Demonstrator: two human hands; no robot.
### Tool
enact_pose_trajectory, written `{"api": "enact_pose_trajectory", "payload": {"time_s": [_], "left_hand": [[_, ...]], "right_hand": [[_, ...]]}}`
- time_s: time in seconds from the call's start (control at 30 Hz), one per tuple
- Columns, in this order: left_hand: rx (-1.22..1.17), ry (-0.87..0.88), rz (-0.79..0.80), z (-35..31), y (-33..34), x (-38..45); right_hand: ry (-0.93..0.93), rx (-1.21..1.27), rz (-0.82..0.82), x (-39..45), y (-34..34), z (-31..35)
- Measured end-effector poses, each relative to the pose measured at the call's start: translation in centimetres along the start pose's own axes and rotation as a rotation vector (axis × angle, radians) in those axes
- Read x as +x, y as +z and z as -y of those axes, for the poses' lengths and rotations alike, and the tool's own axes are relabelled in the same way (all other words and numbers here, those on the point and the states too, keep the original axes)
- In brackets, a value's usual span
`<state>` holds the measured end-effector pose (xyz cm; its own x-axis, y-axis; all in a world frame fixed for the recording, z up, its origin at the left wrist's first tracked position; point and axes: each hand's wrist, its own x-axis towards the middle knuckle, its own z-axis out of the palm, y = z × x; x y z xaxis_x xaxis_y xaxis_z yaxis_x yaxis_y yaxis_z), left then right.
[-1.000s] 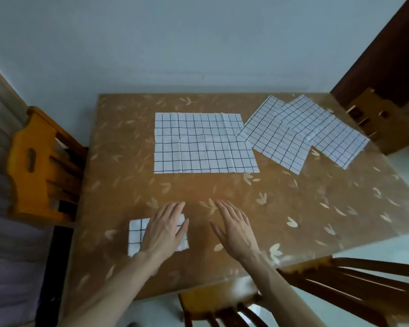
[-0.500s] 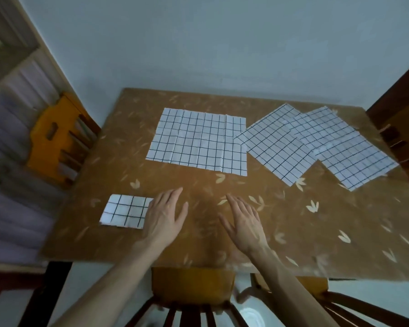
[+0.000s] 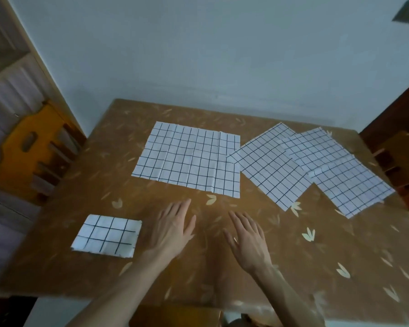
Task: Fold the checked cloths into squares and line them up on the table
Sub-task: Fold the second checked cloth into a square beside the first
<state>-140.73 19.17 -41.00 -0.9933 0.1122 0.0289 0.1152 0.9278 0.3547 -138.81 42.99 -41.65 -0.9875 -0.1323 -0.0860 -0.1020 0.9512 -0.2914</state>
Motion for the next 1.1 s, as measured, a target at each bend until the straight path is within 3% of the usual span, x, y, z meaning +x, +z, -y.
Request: {"api": "enact_pose_trajectory", "payload": {"time_s": [0.3,0.6,0.73,0.93,1.1], "left_hand": [[-0.010,-0.059,0.054,-1.1,6.5,7.9],[0.106,0.041,0.177,-2.3,12.2,14.2],[0.161,0.078,0.252,-2.5,12.8,14.2],[0.202,0.041,0.168,-1.8,12.7,11.9],[0.144,0.102,0.213,-1.2,12.6,10.3]], "right_hand": [[-0.049,-0.068,0.165,11.5,3.6,-5.1],[-0.062,-0.074,0.248,14.7,7.1,-8.0],[-0.130,-0.025,0.158,13.9,8.1,-7.7],[-0.298,0.041,-0.077,11.3,8.9,-5.8],[-0.351,0.093,-0.113,8.4,8.5,-5.8]]}}
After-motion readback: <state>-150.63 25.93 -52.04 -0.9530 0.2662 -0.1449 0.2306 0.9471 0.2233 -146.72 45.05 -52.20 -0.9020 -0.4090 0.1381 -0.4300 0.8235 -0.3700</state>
